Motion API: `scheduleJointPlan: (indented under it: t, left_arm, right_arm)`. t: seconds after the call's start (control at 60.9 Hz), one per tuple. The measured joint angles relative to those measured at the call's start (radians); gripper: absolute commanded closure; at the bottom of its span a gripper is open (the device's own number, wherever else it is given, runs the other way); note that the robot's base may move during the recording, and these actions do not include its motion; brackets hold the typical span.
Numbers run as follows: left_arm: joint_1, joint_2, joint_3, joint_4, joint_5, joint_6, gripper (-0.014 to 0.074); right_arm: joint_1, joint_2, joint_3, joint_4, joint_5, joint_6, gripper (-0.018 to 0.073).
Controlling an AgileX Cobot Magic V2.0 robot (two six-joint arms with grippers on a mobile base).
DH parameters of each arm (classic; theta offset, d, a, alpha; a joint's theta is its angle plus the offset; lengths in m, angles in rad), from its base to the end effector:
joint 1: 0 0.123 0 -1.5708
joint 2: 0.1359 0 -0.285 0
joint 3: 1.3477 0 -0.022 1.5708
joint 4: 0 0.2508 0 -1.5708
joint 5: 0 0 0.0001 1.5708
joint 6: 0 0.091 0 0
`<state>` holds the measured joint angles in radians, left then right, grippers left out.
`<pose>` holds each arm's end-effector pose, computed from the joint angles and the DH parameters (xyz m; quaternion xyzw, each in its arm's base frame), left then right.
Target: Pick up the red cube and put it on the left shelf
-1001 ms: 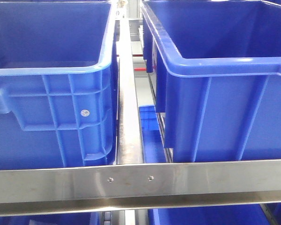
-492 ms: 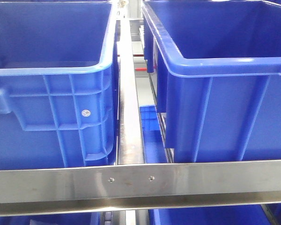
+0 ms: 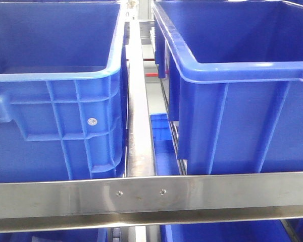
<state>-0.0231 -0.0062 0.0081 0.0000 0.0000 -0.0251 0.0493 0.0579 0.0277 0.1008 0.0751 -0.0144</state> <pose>0.0561 -0.0013 0.2108 -0.0007 0.6763 -0.0178 0.7364 0.0617 0.0037 0.1935 0.0109 0.7324 0.0488 0.6790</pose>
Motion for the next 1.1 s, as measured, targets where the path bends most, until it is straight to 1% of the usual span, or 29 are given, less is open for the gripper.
scheduleJointPlan:
  t: [0.197,1.1]
  left_arm:
    - [0.0,0.0,0.0,0.0,0.0,0.0,0.0495]
    - [0.0,0.0,0.0,0.0,0.0,0.0,0.0495]
  right_arm:
    - [0.0,-0.066,0.0,0.003,0.008,0.0,0.0511]
    - [0.0,-0.068,0.0,0.004,0.01,0.0,0.0511]
